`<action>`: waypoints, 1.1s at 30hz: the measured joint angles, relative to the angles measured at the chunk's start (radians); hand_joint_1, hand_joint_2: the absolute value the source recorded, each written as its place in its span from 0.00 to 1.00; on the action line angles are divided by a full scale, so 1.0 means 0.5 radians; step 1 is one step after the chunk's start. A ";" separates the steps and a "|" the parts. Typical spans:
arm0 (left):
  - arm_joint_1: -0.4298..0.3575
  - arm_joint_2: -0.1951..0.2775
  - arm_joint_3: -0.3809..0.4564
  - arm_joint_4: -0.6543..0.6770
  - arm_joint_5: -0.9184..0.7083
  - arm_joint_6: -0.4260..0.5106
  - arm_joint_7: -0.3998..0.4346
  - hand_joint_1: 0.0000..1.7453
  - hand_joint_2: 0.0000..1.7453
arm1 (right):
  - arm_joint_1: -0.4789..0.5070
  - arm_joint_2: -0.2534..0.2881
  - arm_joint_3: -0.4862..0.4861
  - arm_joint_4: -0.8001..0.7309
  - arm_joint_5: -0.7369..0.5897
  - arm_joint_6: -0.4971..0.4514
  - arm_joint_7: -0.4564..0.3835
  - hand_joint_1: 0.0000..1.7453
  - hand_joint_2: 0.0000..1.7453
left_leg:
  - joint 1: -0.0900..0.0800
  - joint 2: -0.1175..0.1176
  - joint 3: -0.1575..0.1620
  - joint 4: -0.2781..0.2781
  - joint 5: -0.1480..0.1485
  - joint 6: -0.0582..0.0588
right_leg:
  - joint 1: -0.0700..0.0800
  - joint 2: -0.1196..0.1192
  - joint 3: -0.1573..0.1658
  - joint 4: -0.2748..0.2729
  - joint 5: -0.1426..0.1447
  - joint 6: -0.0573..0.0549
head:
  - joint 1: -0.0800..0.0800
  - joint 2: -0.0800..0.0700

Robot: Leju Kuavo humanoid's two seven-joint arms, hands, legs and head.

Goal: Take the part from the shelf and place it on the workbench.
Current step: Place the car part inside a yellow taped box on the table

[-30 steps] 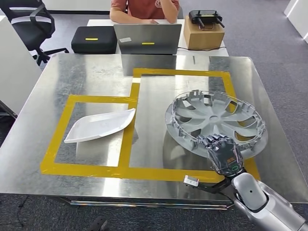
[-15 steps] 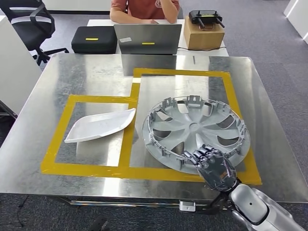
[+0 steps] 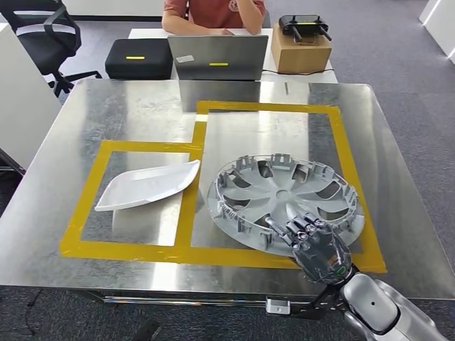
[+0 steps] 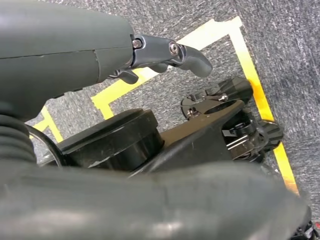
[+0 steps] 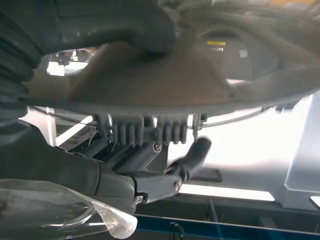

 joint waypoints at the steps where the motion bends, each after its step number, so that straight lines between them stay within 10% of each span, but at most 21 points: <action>1: 0.000 0.000 0.000 0.000 0.002 -0.001 -0.003 0.00 0.25 | 0.003 0.003 -0.006 -0.004 0.001 -0.001 -0.005 0.00 0.00 | 0.000 0.000 0.000 0.000 0.000 0.000 | 0.000 0.000 0.000 0.000 0.000 0.000 | 0.000 0.000; 2: 0.000 0.000 0.000 0.000 0.005 -0.003 -0.006 0.00 0.00 | 0.006 0.006 -0.011 -0.007 0.000 -0.002 -0.008 0.00 0.00 | 0.000 0.000 0.000 0.000 0.000 0.000 | 0.000 0.000 0.000 0.000 0.000 0.000 | 0.000 0.000; 21: 0.003 -0.007 0.001 0.000 0.061 -0.006 -0.012 0.00 0.00 | -0.015 0.150 -0.059 0.282 0.000 0.009 0.175 0.00 0.00 | 0.000 0.000 0.000 0.000 0.000 0.000 | 0.000 -0.001 0.001 0.000 0.000 0.000 | 0.000 0.000; 25: 0.007 -0.016 0.002 0.000 0.073 0.004 -0.012 0.00 0.00 | -0.059 0.196 -0.080 0.401 -0.026 0.164 0.234 0.00 1.00 | 0.000 0.000 0.000 0.000 0.000 0.000 | 0.000 -0.001 0.001 0.000 0.000 0.000 | 0.000 0.000; 33: 0.024 -0.020 0.010 0.000 0.102 0.025 -0.012 0.00 0.00 | -0.153 0.203 -0.117 0.433 -0.227 0.564 0.255 0.00 1.00 | 0.000 -0.001 0.000 0.000 0.001 0.000 | 0.000 -0.001 0.001 0.000 0.001 0.000 | 0.000 0.000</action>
